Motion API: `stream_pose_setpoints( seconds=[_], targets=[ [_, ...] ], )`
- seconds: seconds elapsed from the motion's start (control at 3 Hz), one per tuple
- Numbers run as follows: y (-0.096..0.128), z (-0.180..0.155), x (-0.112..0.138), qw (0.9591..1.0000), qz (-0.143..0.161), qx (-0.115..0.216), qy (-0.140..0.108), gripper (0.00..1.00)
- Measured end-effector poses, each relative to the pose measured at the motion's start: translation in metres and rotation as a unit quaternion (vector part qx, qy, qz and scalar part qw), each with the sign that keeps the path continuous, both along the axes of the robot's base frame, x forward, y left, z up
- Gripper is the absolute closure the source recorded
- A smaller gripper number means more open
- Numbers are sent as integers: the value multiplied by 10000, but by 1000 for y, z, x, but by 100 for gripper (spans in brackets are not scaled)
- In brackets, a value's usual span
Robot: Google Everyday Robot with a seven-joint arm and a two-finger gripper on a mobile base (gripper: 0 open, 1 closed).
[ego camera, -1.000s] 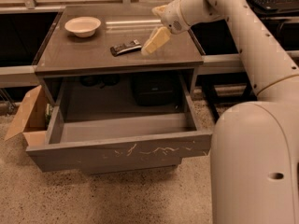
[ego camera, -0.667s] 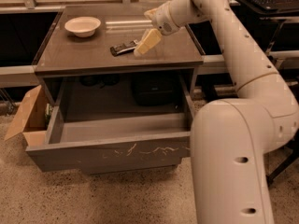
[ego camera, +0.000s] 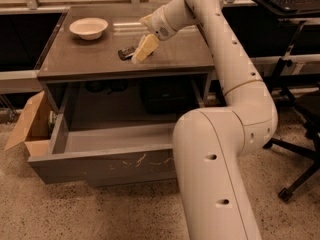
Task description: Place rxbar chocolate into top drawer
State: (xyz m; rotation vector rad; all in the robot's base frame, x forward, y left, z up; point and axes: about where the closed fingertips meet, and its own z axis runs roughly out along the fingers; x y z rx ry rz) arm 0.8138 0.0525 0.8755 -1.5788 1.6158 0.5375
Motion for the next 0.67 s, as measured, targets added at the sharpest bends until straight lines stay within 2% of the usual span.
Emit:
stream_pose_setpoints(
  seconds=[0.33, 0.67],
  targets=[
    [1, 0, 1, 10000, -22, 18, -6, 0],
    [13, -2, 18, 9990, -307, 311, -100, 0]
  ],
)
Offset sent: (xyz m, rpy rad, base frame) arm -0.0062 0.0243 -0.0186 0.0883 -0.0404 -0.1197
